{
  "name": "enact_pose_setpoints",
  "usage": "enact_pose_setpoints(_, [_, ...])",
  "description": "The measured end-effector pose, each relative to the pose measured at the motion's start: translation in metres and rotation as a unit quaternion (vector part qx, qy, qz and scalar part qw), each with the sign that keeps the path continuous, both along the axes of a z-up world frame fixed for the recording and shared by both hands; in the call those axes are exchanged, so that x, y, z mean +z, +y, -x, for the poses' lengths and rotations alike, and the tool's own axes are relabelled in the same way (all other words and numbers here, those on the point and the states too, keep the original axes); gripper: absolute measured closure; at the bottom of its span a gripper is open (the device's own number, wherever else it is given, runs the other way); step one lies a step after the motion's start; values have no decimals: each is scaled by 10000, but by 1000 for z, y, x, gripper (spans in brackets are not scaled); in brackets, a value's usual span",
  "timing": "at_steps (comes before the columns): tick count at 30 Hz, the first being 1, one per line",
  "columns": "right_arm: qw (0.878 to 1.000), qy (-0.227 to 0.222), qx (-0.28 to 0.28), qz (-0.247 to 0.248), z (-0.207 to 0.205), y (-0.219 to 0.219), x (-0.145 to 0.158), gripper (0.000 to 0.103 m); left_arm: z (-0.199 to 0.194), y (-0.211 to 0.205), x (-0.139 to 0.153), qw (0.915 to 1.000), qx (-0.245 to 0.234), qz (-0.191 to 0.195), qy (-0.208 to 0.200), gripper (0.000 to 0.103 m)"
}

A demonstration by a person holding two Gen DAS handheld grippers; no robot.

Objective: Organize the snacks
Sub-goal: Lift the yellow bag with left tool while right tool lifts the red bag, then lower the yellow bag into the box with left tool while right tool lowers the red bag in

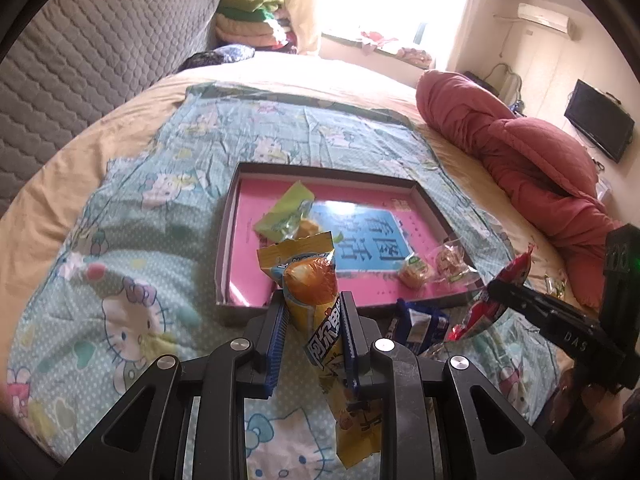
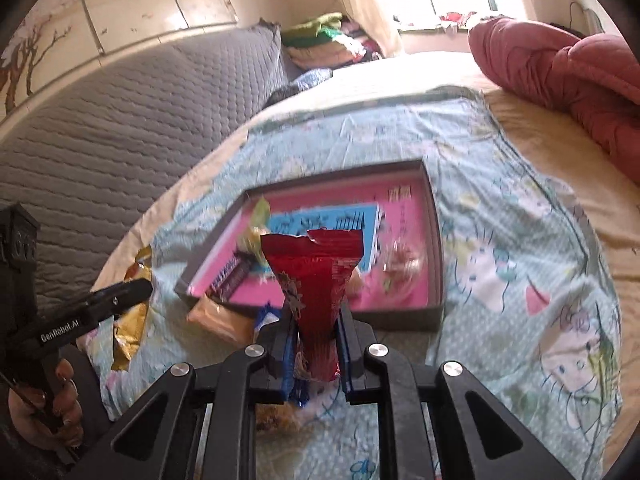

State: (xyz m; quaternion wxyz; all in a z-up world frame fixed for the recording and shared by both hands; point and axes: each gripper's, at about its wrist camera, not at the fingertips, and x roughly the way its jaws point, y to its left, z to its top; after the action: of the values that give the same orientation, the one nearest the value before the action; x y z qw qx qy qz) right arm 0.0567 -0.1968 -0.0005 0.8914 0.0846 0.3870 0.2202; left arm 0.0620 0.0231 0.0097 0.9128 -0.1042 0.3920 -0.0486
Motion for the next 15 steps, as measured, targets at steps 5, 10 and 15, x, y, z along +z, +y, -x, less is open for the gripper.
enact_pose_setpoints(5, [9997, -174, -43, -136, -9, -4, 10, 85, -8, -3, 4, 9999, 1, -14, -115, 77])
enact_pose_setpoints(10, [9995, -270, -97, -162, -16, -6, 14, 85, -19, -5, 7, 9997, 10, -60, -223, 77])
enact_pose_setpoints(15, [9992, -345, -116, -150, -24, -8, 16, 85, -30, -4, 9, 9994, 47, -81, -320, 77])
